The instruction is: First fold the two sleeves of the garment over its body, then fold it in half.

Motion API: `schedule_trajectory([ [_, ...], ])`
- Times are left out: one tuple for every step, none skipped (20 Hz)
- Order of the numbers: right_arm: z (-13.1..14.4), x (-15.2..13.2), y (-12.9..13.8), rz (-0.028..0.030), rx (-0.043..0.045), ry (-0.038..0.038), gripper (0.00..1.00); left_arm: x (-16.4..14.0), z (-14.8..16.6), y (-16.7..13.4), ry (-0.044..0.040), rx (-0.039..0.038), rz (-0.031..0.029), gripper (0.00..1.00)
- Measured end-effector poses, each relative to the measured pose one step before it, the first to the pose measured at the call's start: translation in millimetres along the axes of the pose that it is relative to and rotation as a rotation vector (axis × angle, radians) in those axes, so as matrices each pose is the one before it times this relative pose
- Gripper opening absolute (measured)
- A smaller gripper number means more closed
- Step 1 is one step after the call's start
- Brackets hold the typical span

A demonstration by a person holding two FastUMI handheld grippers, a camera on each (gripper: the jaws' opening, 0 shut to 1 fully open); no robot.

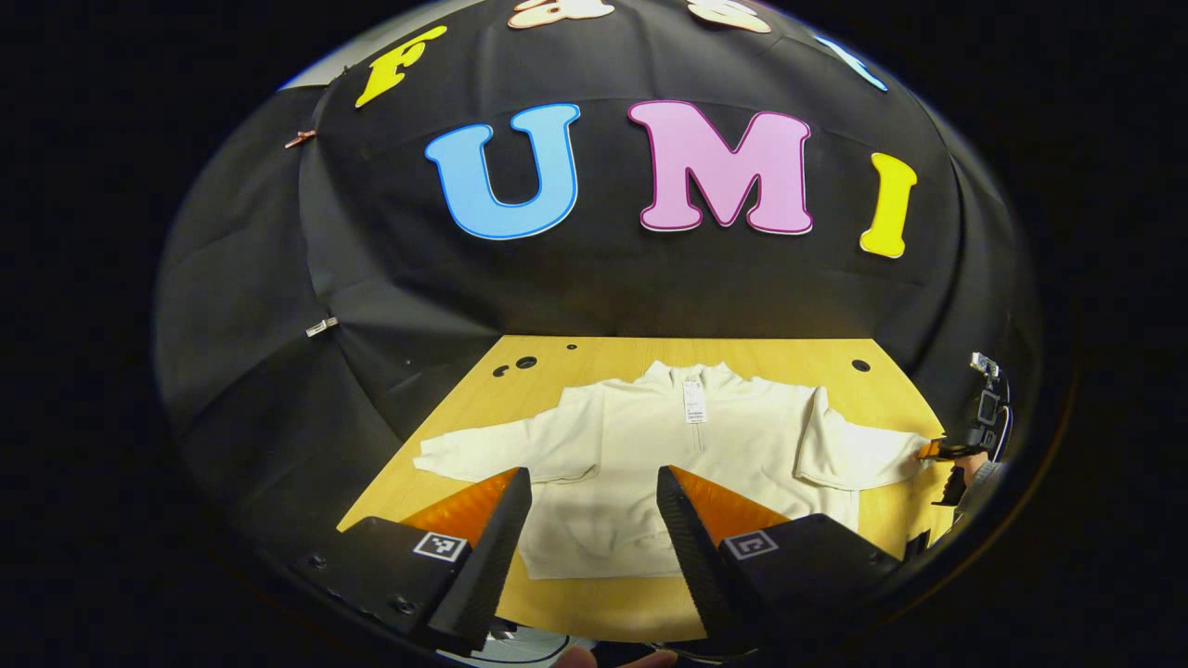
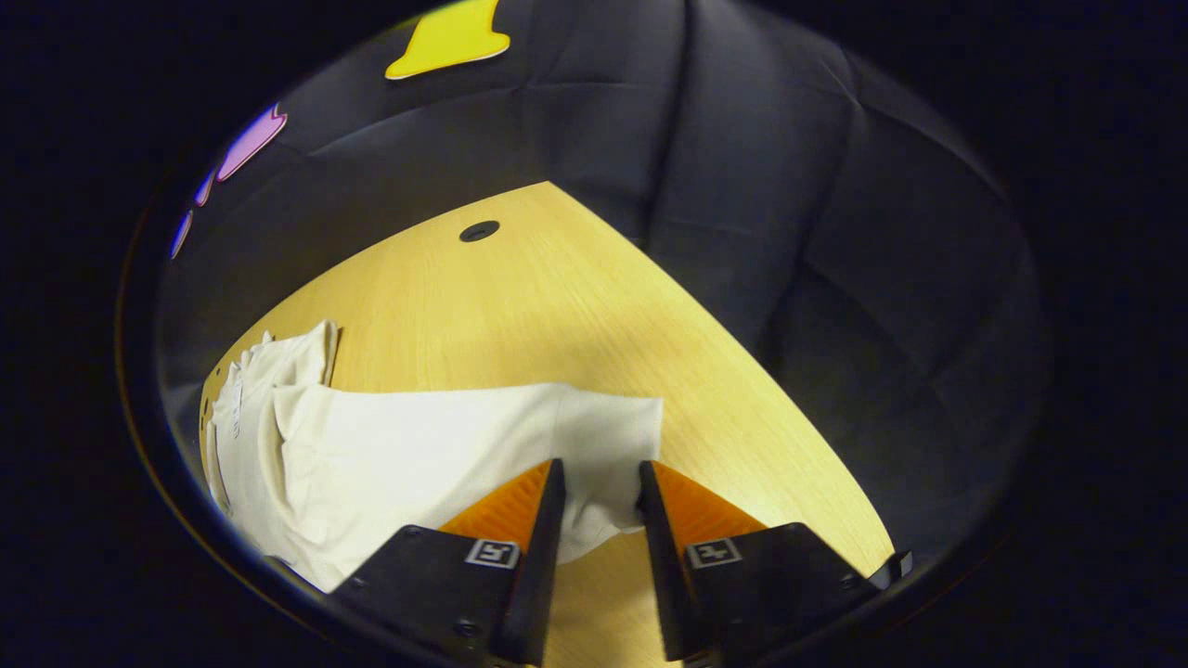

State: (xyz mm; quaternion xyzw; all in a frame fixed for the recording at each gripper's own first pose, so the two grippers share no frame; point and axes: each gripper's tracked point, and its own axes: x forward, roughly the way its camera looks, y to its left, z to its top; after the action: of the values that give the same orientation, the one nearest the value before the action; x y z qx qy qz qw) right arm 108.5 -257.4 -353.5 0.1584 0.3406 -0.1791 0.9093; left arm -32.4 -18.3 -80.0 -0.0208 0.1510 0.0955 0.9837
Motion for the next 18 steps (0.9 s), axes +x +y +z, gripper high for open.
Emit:
schedule_trajectory([
  [-1.21,-2.22,2.35,-0.00019,-0.00098,0.00372,0.35,-0.23,-0.77,1.85,-0.00064,-0.00249,0.00244,0.85],
  [2.60,3.19,2.58,0.00251,-0.00681,-0.01238,0.23,-1.00,0.81,2.02,-0.00111,-0.00355,0.00021,0.86],
  [-2.06,-2.35,-0.65,-0.00415,0.00281,0.00411,0.24,0.21,-0.73,3.43,-0.00138,-0.00354,0.00010,0.85],
  [0.82,-1.39,-0.14,-0.00263,0.00944,0.00114,0.12,-0.97,0.99,2.07,-0.00164,-0.00083,-0.00104,0.85],
  [-1.77,-4.22,-1.25,-0.00718,0.01861,0.00605,0.10,1.17,-0.76,3.41,-0.00079,-0.00113,-0.00015,0.85],
  [-0.73,-0.96,-0.24,-0.00033,0.02587,0.00203,0.07,-0.15,1.22,2.60,-0.00211,-0.00111,-0.00259,0.85],
  [-1.09,-3.65,-0.61,-0.00371,0.01930,-0.00484,0.07,0.96,-0.24,2.51,-0.00214,-0.00178,-0.00317,0.85],
  [-0.11,-4.91,-1.20,0.00007,0.01175,-0.00628,0.07,0.70,0.50,2.64,-0.00221,-0.00219,-0.00456,0.85],
  [1.51,-6.73,0.47,0.00343,0.01015,-0.01210,0.07,2.07,-0.60,2.71,0.00004,-0.00277,-0.00459,0.84],
  [3.87,-7.60,1.90,0.00807,0.00722,-0.01732,0.07,0.83,0.45,2.59,-0.00077,-0.00279,-0.00554,0.85],
  [3.82,-7.01,1.20,0.00299,0.00620,-0.02167,0.06,1.93,-0.98,2.62,-0.00051,-0.00316,-0.00616,0.85],
  [4.78,-7.69,1.29,-0.00095,0.00338,-0.02054,0.07,2.81,0.39,3.07,0.00063,-0.00524,-0.00611,0.85],
  [4.11,-8.90,1.72,-0.00113,0.00070,-0.01844,0.06,2.29,-0.26,2.01,-0.00018,-0.00610,-0.00856,0.85],
  [4.02,-6.95,4.43,0.00242,-0.00313,-0.01761,0.06,1.85,1.17,2.27,-0.00169,-0.00535,-0.00860,0.85],
  [3.13,-7.54,3.50,-0.00144,-0.00813,-0.01953,0.06,2.63,-0.48,2.81,-0.00186,-0.00319,-0.00911,0.85],
  [4.25,-8.77,3.98,-0.00262,-0.01111,-0.02093,0.06,1.61,0.51,2.42,-0.00145,-0.00169,-0.00851,0.85],
  [2.05,-8.96,4.76,-0.00465,-0.00897,-0.01939,0.06,1.61,-0.85,1.90,-0.00020,-0.00026,-0.01089,0.85],
  [1.70,-7.50,4.00,-0.00304,-0.00430,-0.01537,0.06,1.97,0.48,2.22,-0.00042,0.00138,-0.01121,0.85],
])
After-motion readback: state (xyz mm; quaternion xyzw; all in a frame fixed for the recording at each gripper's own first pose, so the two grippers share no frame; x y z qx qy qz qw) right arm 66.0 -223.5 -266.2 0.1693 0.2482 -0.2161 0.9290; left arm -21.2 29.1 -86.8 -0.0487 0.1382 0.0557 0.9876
